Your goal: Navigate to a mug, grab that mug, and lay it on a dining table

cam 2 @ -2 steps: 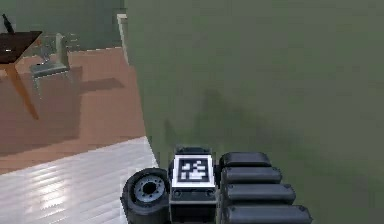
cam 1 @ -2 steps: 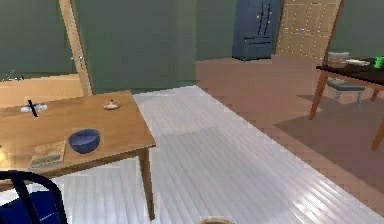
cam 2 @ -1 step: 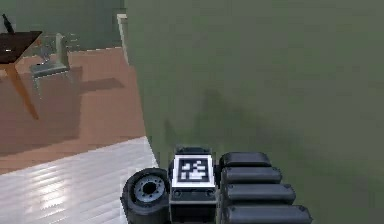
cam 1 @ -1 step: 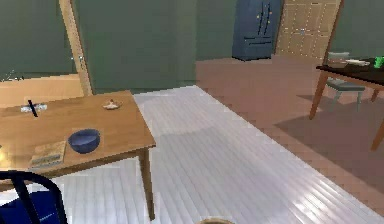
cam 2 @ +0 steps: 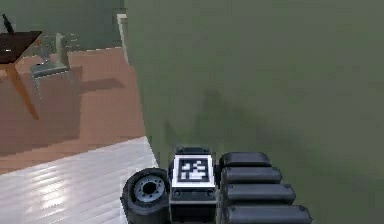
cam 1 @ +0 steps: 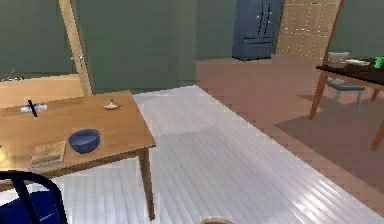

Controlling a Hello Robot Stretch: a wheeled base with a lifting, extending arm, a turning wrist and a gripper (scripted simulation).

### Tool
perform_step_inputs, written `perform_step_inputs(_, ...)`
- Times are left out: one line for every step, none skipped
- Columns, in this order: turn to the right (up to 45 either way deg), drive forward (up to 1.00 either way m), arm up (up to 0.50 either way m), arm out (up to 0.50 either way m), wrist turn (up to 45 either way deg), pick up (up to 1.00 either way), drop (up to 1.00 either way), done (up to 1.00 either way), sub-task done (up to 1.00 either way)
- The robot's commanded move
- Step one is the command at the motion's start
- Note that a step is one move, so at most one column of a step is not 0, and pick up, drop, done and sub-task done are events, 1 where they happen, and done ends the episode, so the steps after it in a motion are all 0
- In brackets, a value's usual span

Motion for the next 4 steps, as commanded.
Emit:
perform_step_inputs(-45.0, 0.0, 0.0, 0.0, 0.0, 0.0, 0.0, 0.0, 0.0)
perform_step_inputs(24.0, 0.0, 0.0, 0.0, 0.0, 0.0, 0.0, 0.0, 0.0)
perform_step_inputs(0.0, 0.05, 0.0, 0.0, 0.0, 0.0, 0.0, 0.0, 0.0)
perform_step_inputs(-45.0, 0.0, 0.0, 0.0, 0.0, 0.0, 0.0, 0.0, 0.0)
